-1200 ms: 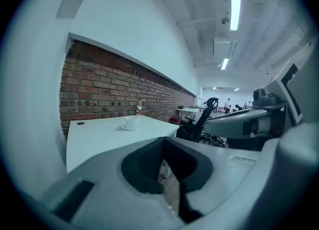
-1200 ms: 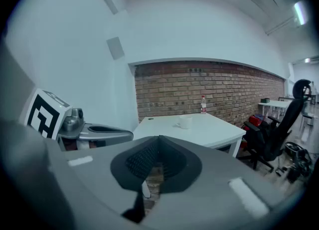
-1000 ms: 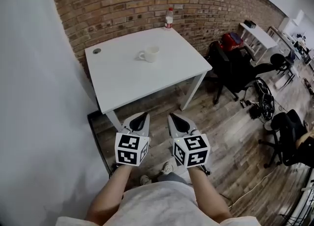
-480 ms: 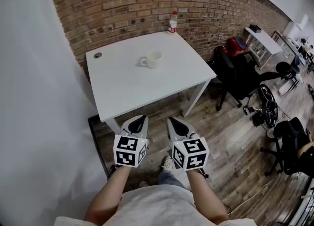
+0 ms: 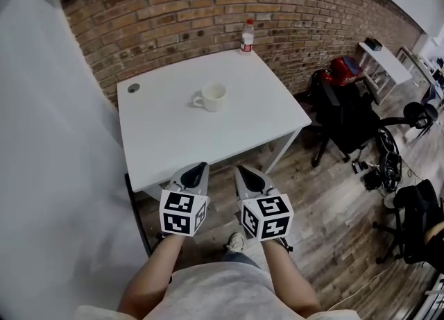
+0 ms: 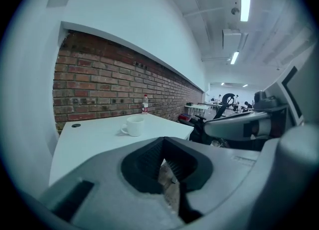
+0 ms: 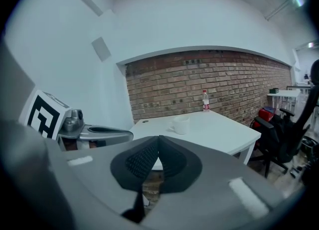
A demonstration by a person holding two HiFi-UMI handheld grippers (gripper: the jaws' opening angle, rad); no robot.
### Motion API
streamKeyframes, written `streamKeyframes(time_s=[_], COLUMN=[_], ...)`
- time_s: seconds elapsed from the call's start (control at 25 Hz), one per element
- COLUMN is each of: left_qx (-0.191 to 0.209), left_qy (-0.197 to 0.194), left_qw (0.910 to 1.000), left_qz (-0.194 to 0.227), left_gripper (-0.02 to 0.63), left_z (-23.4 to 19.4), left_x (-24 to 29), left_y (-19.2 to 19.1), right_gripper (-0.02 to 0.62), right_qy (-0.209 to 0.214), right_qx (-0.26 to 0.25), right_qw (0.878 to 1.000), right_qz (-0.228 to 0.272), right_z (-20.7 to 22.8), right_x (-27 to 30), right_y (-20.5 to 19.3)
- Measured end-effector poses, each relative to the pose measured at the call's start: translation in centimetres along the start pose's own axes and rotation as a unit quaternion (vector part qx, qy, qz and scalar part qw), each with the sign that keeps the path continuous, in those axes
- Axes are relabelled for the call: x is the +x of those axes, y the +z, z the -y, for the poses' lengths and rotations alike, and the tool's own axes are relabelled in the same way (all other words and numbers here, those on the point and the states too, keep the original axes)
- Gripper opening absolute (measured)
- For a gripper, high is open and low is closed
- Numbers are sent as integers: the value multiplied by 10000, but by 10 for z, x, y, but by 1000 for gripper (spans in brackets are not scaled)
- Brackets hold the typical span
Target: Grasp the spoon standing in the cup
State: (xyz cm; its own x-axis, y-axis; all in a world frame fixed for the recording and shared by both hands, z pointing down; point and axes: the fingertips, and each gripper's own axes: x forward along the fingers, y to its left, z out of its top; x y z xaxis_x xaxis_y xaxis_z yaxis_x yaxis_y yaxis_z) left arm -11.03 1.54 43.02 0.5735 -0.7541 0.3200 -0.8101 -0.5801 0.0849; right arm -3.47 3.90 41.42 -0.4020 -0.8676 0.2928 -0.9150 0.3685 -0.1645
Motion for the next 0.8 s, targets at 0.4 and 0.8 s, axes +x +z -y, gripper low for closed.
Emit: streamKeyframes(time_s=[0.4, 0.8], left_qx=[-53, -77], left_qy=[176, 449], left_qw=[9998, 9989], left_qz=[-95, -64], left_gripper=[-5, -4], left_z=[5, 11], left_x=[69, 110], left_y=[24, 34], right_gripper=[8, 8], right_qy=[255, 567], right_qx=[39, -22], right_qw=[9996, 9984], right_qz=[-70, -59], right_z=[60, 99], right_x=[34, 51], right_y=[20, 28])
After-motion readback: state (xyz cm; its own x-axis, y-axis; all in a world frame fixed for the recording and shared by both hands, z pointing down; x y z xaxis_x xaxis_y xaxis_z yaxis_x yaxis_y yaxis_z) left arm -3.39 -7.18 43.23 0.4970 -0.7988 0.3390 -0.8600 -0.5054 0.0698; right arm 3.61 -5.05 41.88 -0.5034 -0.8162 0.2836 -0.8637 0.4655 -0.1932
